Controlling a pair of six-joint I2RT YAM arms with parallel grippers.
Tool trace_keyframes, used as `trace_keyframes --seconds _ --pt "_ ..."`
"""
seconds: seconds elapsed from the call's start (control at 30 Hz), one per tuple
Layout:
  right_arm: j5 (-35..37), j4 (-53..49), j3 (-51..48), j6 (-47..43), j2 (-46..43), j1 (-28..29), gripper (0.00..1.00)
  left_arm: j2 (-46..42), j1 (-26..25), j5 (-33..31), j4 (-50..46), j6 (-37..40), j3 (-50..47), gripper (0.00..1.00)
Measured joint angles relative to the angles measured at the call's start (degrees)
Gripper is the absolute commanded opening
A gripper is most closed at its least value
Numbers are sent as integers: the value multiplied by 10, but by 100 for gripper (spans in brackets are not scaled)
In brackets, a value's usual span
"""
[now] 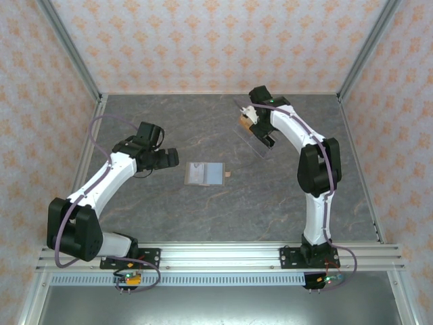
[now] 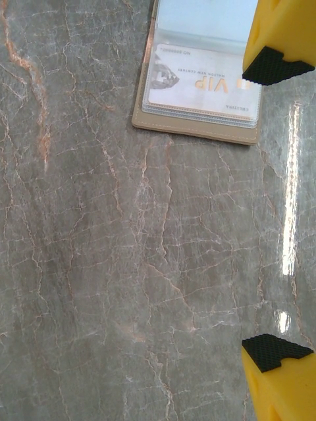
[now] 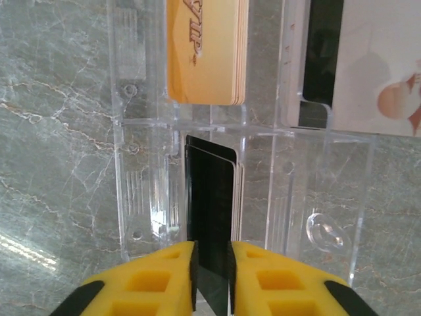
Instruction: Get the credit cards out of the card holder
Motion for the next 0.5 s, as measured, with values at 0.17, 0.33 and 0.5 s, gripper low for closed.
trace_keyframes --seconds 0.17,0.33,0.5 --pt "10 12 -3 6 -5 0 24 0 0 3 0 0 0 100" --pt "7 19 -17 26 -36 0 30 0 0 6 0 0 0 100" --pt "-12 24 -36 88 -88 2 42 0 0 12 0 -7 0 100"
